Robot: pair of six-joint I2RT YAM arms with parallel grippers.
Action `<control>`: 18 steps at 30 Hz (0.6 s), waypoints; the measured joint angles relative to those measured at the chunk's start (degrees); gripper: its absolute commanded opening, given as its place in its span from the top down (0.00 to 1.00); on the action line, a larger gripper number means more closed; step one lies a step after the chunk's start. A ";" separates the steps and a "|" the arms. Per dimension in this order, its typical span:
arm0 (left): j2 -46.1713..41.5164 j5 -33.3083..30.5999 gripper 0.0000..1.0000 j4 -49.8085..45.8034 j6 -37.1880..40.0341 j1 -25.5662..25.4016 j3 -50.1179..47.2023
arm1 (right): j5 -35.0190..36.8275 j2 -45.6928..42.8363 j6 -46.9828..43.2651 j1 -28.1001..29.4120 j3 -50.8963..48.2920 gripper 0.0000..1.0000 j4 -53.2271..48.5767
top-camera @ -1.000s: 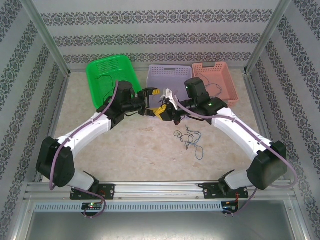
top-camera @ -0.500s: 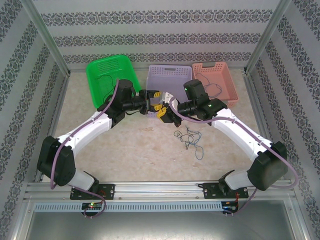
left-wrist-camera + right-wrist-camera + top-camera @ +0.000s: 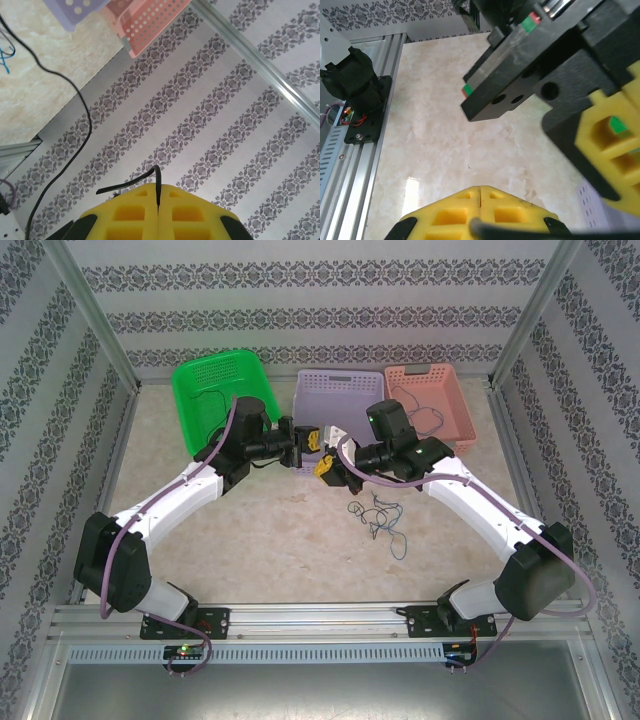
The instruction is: Untangle the cables
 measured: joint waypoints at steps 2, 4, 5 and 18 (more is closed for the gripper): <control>-0.02 -2.23 1.00 -0.07 1.66 0.61 0.48 | -0.52 0.00 1.92 0.17 0.00 1.00 -0.72; -0.02 -4.39 1.00 -0.11 4.00 1.53 1.66 | -1.53 0.04 4.74 0.26 0.00 1.00 -1.57; -0.02 -5.64 1.00 0.35 5.11 2.08 2.45 | -2.40 0.11 6.49 0.28 0.00 1.00 -1.73; 0.24 -12.94 1.00 15.41 14.19 2.51 2.12 | -10.32 4.04 35.01 0.57 0.61 0.75 5.73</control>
